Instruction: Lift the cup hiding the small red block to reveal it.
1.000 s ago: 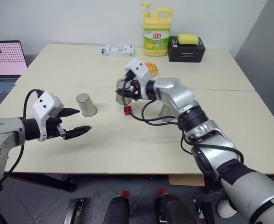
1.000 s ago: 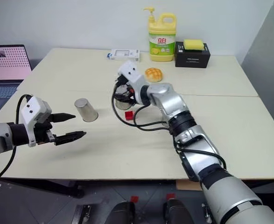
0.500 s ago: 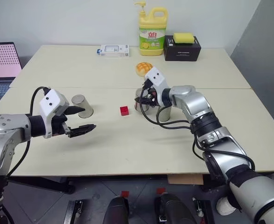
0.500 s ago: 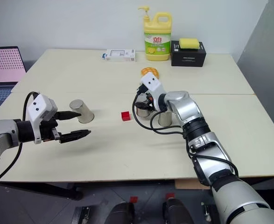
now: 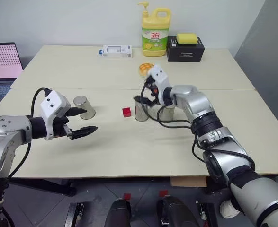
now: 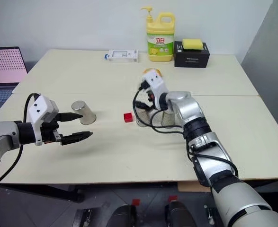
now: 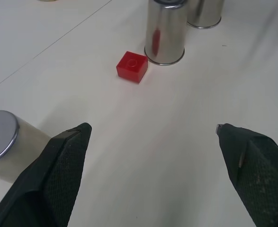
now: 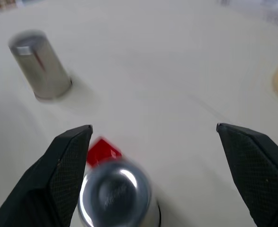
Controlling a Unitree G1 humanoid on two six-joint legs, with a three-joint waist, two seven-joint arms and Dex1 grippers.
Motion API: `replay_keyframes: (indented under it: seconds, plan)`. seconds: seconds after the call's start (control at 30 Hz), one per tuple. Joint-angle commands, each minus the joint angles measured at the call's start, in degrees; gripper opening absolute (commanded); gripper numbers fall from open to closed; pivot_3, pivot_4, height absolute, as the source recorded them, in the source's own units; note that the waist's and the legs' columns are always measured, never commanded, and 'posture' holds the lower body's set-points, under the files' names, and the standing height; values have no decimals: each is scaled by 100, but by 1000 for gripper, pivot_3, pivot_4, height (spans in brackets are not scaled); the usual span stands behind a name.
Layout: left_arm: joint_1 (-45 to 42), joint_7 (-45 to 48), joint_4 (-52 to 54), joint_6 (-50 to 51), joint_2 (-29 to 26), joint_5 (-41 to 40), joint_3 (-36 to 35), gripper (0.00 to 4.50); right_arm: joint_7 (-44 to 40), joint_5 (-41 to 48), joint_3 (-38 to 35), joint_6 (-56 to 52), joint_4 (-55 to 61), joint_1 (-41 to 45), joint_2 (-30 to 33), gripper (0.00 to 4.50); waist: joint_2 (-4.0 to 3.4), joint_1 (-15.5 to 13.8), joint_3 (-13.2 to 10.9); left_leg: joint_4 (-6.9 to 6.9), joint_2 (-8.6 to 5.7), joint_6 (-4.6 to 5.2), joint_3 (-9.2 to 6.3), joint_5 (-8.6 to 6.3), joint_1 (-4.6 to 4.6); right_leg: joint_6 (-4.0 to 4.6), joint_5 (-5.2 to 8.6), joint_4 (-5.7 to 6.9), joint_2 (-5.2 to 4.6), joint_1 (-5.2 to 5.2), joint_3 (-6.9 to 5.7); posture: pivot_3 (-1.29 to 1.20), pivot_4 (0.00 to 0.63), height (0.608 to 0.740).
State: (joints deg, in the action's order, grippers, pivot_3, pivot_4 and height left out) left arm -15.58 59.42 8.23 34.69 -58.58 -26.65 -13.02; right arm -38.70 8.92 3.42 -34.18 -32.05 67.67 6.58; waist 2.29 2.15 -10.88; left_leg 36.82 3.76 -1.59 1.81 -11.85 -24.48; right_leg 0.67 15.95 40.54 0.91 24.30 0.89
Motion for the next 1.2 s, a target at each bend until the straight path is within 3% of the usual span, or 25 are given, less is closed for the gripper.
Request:
replay_keyframes:
  seconds: [0.03,0.17,0.3,0.43,0.77,1.2]
  plan:
    - [3,13,57,-75,-58,-8,-156,4500,-383,726,-300,-592,1641,-180,272,4460,0,-21,0,-1,1,0,0,0,0,0,0,-1,-1,0,0,0,150,740]
    - [172,17,127,-39,-137,-20,-315,4500,-825,1248,-238,-897,3191,-934,762,4460,2,-47,1,-5,2,1,0,-1,-1,-2,1,-8,-6,-4,-4,0,150,740]
    - [498,15,262,18,-226,-30,-562,4500,-1576,1377,129,-658,4651,-2214,1745,4460,0,-64,0,-3,-2,1,1,-1,-2,-4,2,-20,-14,-13,-7,0,150,740]
    - [770,-4,333,45,-306,-23,-781,4500,-1661,1265,369,-500,5280,-3071,2333,4460,-2,-37,-1,-1,0,1,2,-1,-1,-5,3,-26,-14,-12,-2,0,150,740]
    - [1291,-38,550,91,-385,-28,-1285,4500,-800,1231,242,-703,5949,-4465,2523,4460,-2,-38,-1,-1,3,1,5,0,12,-3,5,-19,-7,-15,4,0,150,740]
    - [1385,-285,770,39,-116,-24,-1245,4500,-524,1495,-88,-818,5893,-4532,2616,4460,-2,-42,-1,0,0,1,6,0,13,-6,3,-24,-11,-18,4,0,150,740]
